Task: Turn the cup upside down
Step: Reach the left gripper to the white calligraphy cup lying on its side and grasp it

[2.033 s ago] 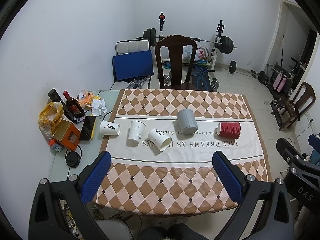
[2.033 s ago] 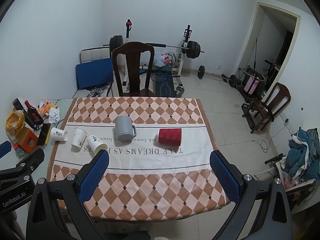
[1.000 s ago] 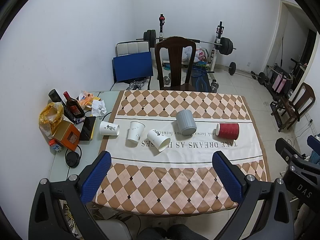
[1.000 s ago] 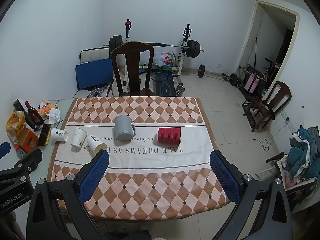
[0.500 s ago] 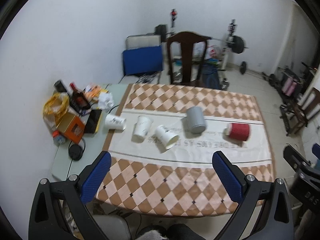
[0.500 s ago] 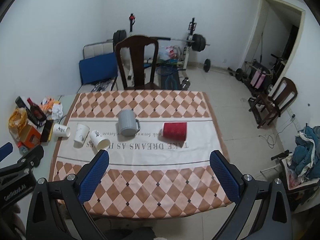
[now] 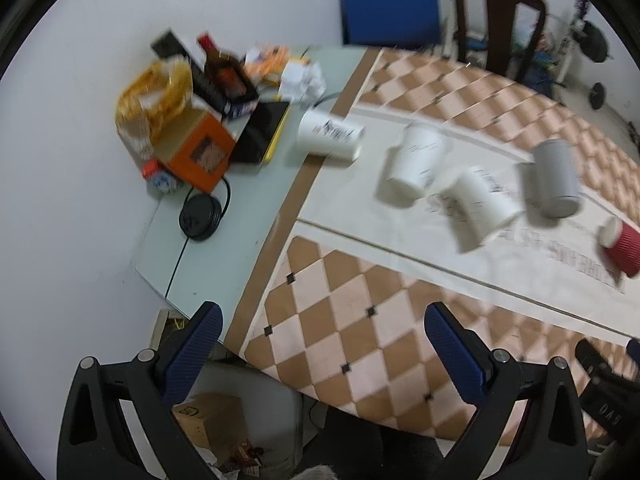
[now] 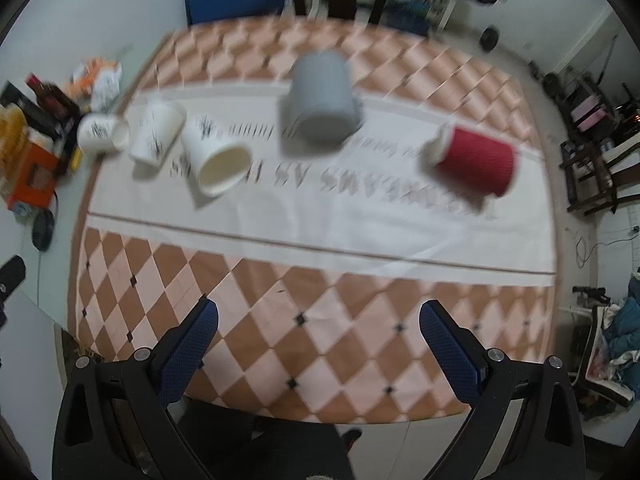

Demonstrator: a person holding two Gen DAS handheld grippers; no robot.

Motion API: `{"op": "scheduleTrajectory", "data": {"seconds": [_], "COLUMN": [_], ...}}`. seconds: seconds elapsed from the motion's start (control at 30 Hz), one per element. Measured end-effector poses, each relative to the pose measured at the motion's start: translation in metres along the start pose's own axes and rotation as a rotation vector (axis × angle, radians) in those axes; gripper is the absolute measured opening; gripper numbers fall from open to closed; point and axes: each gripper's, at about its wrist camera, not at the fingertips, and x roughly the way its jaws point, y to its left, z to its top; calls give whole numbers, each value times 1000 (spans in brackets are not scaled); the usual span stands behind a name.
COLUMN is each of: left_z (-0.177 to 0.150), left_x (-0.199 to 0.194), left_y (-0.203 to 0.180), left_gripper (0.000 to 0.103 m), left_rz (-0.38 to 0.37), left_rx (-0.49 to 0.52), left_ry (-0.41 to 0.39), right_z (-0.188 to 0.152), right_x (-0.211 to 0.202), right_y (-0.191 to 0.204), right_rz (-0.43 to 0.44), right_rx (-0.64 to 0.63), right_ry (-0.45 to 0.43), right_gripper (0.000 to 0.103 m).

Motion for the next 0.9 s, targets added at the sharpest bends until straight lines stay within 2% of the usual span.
{"op": "scheduleTrajectory", "data": {"seconds": [0.2, 0.33, 0.43, 0.5, 0.63, 0.73, 0.9], "left_z": [34, 67, 97, 117, 151, 174, 199], "left_x": [72, 109, 132, 146, 175, 197, 232], "left_y": [22, 36, 47, 57, 71, 73, 67], "left_gripper": [103, 103, 103, 98, 94, 94, 91], "left_rz": [-70, -175, -256, -321, -422, -455, -456], "left_rx": [-43, -97, -172, -250, -389, -457, -523], "left_ry": [131, 194, 223, 246, 295, 322, 360], "right_z": [19, 32, 41, 46, 56, 62, 69], "right_x": [66, 92, 106, 112, 125, 132, 138], "right_y": [50, 78, 88, 92, 92, 90, 90], "right_rz": [-5, -35, -54, -66, -67, -64, -64], "right_rx": [12, 38, 79, 120, 252, 356, 456], "right_ry": [139, 209, 248, 262, 297, 323, 363], "right_gripper": [102, 102, 102, 102, 102, 102, 102]}}
